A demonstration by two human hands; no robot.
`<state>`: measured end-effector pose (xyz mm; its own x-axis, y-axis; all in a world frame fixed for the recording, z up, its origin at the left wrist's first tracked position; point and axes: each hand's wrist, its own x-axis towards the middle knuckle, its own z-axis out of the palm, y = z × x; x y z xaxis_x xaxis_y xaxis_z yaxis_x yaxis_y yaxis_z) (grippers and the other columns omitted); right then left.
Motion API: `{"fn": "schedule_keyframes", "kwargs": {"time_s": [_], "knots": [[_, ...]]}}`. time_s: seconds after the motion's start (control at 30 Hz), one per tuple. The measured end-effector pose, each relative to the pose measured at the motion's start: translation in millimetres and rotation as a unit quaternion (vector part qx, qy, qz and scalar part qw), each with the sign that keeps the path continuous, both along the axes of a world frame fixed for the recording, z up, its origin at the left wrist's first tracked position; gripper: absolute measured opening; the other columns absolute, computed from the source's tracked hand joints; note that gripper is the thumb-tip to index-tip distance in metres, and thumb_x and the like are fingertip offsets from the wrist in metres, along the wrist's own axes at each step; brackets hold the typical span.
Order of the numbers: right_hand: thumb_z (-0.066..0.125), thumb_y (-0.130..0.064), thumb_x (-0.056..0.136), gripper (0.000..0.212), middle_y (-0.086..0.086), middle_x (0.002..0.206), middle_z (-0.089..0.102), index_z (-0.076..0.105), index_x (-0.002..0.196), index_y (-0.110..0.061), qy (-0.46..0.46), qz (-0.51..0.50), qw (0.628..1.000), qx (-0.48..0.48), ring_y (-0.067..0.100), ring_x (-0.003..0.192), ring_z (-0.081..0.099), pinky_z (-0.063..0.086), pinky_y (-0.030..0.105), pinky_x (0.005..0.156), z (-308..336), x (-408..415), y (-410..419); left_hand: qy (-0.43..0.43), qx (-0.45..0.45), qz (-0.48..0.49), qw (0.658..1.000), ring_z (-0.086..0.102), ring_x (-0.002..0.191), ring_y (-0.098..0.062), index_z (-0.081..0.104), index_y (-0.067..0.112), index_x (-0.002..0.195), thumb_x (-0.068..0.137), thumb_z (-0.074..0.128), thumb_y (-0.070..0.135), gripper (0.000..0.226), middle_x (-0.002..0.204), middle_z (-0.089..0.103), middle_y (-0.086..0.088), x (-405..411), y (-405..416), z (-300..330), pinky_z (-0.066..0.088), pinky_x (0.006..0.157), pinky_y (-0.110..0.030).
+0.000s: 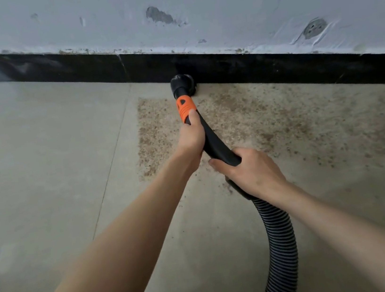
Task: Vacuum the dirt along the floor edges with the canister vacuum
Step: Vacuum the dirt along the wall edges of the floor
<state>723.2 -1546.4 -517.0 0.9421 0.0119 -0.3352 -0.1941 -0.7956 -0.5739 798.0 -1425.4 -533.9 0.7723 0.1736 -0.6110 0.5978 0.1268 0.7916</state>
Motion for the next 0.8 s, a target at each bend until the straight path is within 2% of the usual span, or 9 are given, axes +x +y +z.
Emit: {"fn": "schedule_keyframes", "kwargs": {"time_s": [0.1,0.2,0.43,0.57,0.7,0.8], "knots": [[0.056,-0.071,0.079,0.046,-0.006,0.067,0.066,0.057,0.071,-0.025,0.004,-0.029,0.999,-0.013,0.015,0.063,0.063,0.041,0.029,0.051,1.0,-11.8,-20.6,0.002,-0.01,-0.023,1.0,0.055,0.101,-0.026,0.038,0.004,0.134,0.099,0.03,0.051,0.059,0.109,0.053,-0.01,-4.7,-26.4,-0.5,0.047,0.096,-0.041],[0.056,-0.071,0.08,0.049,-0.004,0.069,0.067,0.06,0.073,-0.023,0.001,-0.059,0.998,-0.025,0.015,0.063,0.063,0.045,0.029,0.054,1.7,-22.4,-39.8,-0.008,-0.043,-0.061,0.997,0.055,0.097,-0.022,0.039,0.004,0.134,0.1,0.03,0.049,0.057,0.106,0.054,-0.008,-7.3,-49.8,0.1,0.047,0.09,-0.036],[0.056,-0.07,0.081,0.048,-0.006,0.063,0.06,0.053,0.07,-0.024,-0.015,-0.087,0.995,-0.054,0.012,0.057,0.057,0.033,0.028,0.047,0.8,-29.1,-35.0,-0.027,-0.028,-0.067,0.997,0.055,0.087,-0.022,0.045,0.004,0.125,0.098,0.033,0.05,0.055,0.091,0.053,-0.006,-8.1,-55.1,-8.2,0.049,0.086,-0.038],[0.053,-0.07,0.083,0.048,-0.006,0.062,0.055,0.049,0.07,-0.024,-0.023,-0.09,0.993,-0.066,0.009,0.054,0.05,0.029,0.027,0.047,-6.0,-32.5,-11.8,-0.016,-0.004,-0.08,0.997,0.058,0.093,-0.025,0.047,0.004,0.122,0.096,0.034,0.054,0.058,0.097,0.055,-0.008,-9.8,-34.4,-10.4,0.05,0.085,-0.037],[0.05,-0.07,0.084,0.047,-0.007,0.062,0.055,0.046,0.07,-0.025,-0.034,-0.081,0.994,-0.067,0.01,0.055,0.049,0.03,0.027,0.048,-9.0,-31.5,15.5,-0.031,0.0,-0.072,0.997,0.055,0.078,-0.019,0.054,0.012,0.091,0.096,0.034,0.05,0.044,0.087,0.055,-0.007,-10.0,-6.6,-9.9,0.048,0.072,-0.031],[0.05,-0.07,0.085,0.045,-0.008,0.063,0.053,0.047,0.073,-0.027,-0.035,-0.061,0.995,-0.068,0.011,0.056,0.047,0.029,0.029,0.05,-7.1,-27.6,37.1,-0.034,0.001,-0.05,0.998,0.054,0.076,-0.019,0.053,0.012,0.09,0.097,0.034,0.05,0.043,0.084,0.055,-0.006,-9.8,17.9,-9.1,0.048,0.071,-0.032]]}}
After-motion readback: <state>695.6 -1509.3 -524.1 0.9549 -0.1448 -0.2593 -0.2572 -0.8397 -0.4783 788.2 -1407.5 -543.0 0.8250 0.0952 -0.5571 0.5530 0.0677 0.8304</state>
